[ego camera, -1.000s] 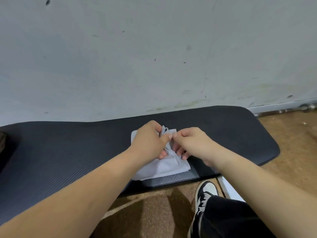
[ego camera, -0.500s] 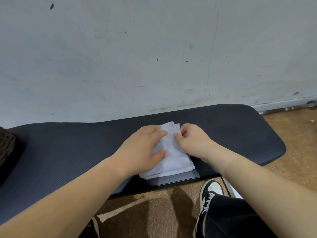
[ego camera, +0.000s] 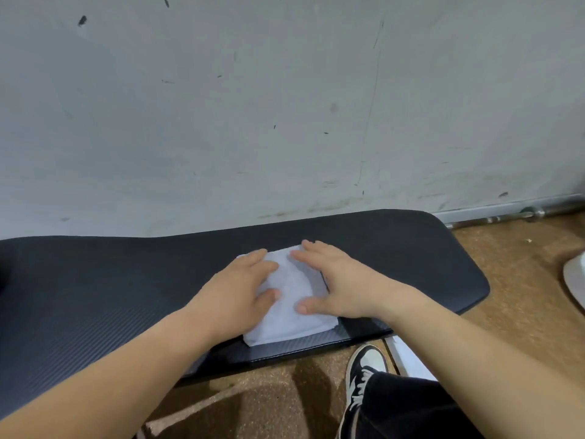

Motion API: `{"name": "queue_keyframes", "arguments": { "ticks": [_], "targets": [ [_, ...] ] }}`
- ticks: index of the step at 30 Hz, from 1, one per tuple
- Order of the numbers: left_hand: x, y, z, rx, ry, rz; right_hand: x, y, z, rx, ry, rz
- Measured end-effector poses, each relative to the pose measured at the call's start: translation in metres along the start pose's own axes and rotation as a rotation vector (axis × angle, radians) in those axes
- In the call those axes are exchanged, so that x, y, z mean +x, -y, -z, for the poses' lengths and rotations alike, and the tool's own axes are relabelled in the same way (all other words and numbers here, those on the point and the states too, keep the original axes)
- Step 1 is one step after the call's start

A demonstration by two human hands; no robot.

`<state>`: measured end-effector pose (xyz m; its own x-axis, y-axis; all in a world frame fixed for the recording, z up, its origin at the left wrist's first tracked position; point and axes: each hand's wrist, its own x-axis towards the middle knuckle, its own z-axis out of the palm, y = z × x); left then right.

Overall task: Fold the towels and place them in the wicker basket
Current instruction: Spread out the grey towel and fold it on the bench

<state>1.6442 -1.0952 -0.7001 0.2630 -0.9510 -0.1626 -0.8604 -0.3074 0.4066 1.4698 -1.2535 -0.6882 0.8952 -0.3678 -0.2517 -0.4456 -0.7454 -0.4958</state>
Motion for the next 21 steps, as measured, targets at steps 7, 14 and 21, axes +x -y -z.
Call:
{"name": "queue_keyframes", "arguments": {
  "ticks": [7, 14, 21],
  "targets": [
    [0.001, 0.006, 0.006, -0.108, -0.135, 0.412, 0.001, -0.007, -0.003, -0.079, 0.073, -0.104],
    [0.006, -0.011, 0.004, -0.277, -0.136, 0.437, 0.004, -0.008, 0.003, -0.099, 0.129, -0.170],
    [-0.005, 0.011, 0.034, -0.242, -0.227, 0.430, 0.009, 0.003, 0.001, -0.051, 0.195, -0.061]
  ]
}}
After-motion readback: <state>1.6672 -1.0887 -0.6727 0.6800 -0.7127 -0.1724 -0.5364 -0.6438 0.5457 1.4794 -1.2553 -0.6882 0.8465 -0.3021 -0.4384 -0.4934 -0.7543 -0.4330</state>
